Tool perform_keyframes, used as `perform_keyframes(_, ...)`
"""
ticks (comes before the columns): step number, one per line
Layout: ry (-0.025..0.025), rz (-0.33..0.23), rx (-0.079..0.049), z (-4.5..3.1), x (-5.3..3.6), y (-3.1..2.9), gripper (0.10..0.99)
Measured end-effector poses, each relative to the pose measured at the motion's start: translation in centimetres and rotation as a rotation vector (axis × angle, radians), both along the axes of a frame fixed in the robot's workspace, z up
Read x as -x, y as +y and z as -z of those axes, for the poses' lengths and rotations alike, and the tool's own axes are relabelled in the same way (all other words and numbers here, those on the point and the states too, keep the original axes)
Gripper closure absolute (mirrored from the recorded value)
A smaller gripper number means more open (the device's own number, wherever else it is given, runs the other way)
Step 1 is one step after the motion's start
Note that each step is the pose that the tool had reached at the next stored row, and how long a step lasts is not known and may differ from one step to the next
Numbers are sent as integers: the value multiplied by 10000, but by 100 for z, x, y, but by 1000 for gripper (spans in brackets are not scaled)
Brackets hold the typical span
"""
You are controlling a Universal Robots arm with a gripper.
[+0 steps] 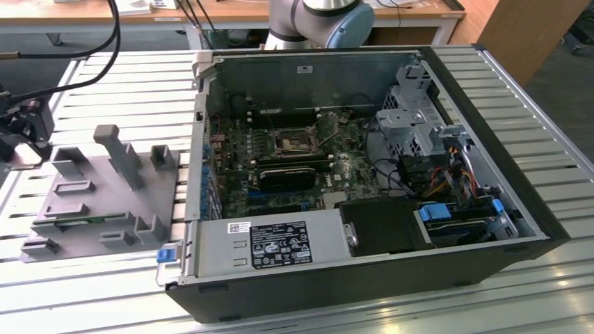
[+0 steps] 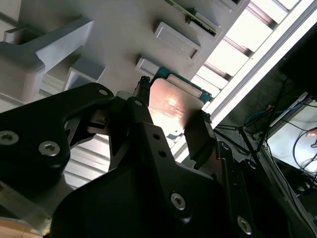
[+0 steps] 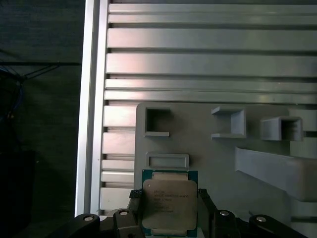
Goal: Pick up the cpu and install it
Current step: 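Pick up the cpu and move it towards the insertion slot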
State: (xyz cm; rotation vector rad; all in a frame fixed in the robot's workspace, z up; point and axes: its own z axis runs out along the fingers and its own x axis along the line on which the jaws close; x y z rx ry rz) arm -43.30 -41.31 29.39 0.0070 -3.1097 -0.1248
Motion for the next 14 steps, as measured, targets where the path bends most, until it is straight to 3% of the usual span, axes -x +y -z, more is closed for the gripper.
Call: perform_keyframes(14, -1, 0, -1, -73, 0, 0, 553)
